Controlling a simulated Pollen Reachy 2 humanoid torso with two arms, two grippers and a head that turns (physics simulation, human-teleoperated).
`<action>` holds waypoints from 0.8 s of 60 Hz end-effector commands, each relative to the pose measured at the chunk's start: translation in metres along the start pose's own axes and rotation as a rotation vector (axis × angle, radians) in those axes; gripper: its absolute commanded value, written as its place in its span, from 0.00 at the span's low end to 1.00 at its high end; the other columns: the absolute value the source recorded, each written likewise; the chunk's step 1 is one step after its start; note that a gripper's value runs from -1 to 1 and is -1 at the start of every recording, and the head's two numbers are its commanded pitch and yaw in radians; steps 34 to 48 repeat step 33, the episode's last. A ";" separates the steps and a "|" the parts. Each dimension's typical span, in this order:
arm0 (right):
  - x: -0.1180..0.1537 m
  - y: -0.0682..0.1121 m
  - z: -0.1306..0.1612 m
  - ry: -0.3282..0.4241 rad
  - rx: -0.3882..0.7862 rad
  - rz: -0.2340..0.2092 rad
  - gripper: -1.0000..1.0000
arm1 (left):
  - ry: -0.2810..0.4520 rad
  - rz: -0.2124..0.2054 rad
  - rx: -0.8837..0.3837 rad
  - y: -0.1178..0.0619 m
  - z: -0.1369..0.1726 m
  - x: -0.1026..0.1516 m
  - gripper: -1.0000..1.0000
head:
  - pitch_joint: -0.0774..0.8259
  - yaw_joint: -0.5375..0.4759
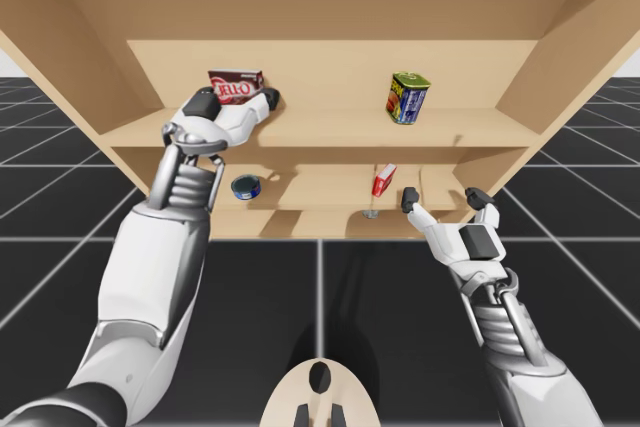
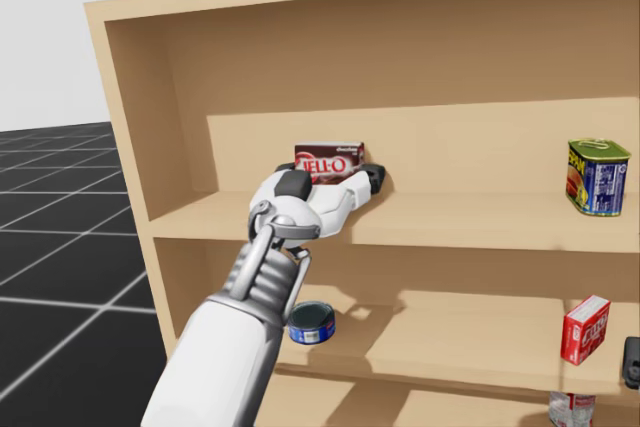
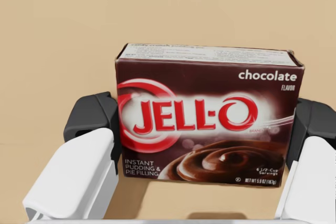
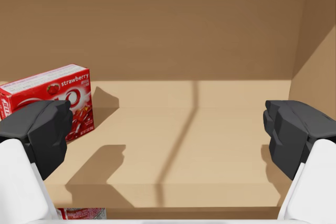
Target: Look through the shelves, find the pudding box, and take it.
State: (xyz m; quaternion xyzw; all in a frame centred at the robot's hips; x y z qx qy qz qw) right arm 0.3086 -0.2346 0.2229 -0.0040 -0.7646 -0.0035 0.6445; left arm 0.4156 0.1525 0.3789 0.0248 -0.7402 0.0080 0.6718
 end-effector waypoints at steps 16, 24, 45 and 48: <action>-0.001 0.003 0.001 -0.002 -0.001 -0.020 0.00 | 0.009 0.024 -0.055 -0.011 0.066 0.042 1.00 | 0.27 0.79; 0.000 0.002 0.001 -0.004 -0.002 -0.018 0.00 | -0.045 0.022 -0.075 -0.007 0.103 0.049 1.00 | 0.27 0.79; 0.000 0.002 0.002 0.010 0.016 -0.030 0.00 | -0.107 -0.014 -0.115 -0.003 0.156 0.045 1.00 | 0.28 0.79; 0.000 0.002 0.002 0.010 0.016 -0.030 0.00 | -0.107 -0.014 -0.115 -0.003 0.156 0.045 1.00 | 0.28 0.79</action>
